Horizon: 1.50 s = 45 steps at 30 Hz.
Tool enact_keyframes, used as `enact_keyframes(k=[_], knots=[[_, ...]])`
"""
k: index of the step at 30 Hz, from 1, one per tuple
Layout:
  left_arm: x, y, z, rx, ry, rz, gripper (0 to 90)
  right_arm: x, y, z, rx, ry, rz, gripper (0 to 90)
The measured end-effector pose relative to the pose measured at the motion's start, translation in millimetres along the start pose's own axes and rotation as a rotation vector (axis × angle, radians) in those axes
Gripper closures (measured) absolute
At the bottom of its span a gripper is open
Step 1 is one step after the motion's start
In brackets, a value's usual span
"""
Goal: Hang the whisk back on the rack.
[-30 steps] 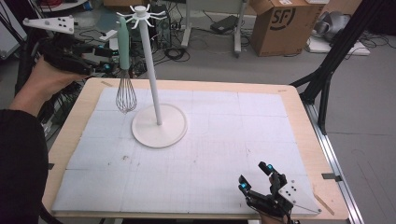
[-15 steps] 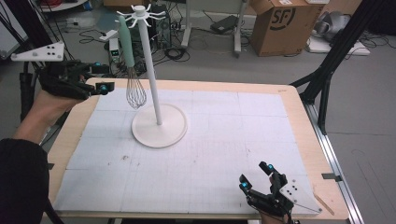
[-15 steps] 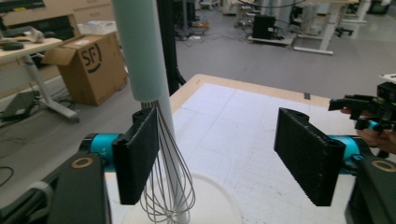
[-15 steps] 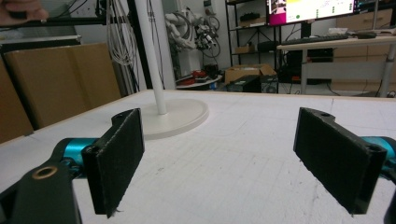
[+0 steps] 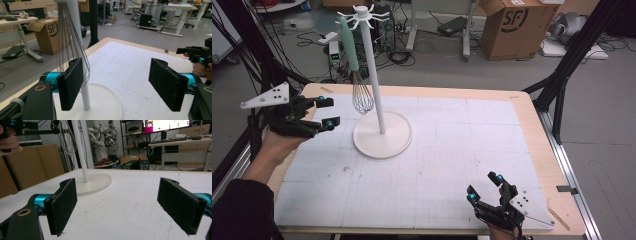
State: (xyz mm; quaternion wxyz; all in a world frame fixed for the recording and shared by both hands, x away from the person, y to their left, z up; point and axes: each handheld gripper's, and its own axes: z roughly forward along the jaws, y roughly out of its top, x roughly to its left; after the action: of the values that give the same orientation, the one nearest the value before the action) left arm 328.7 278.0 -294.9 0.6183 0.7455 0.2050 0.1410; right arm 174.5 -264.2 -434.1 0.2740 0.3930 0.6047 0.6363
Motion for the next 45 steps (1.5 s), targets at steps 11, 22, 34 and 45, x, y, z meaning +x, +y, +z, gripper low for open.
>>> enact_keyframes(k=[11,22,34,45], knots=[[-21.9,-57.1,8.6,-0.024,0.028,-0.032,28.8,0.8,-0.4,2.4,0.006,0.007,0.001,15.1],[-53.6,-86.7,13.6,-0.064,0.052,-0.022,28.8,-5.9,0.1,-0.2,-0.007,-0.017,0.016,15.0],[-84.4,-106.8,14.1,-0.124,0.157,-0.003,29.0,-7.0,1.8,-1.5,-0.023,-0.016,0.021,15.1],[-100.3,-122.0,16.3,-0.148,0.186,0.000,27.1,-5.7,2.2,-3.4,-0.024,-0.021,0.017,15.1]])
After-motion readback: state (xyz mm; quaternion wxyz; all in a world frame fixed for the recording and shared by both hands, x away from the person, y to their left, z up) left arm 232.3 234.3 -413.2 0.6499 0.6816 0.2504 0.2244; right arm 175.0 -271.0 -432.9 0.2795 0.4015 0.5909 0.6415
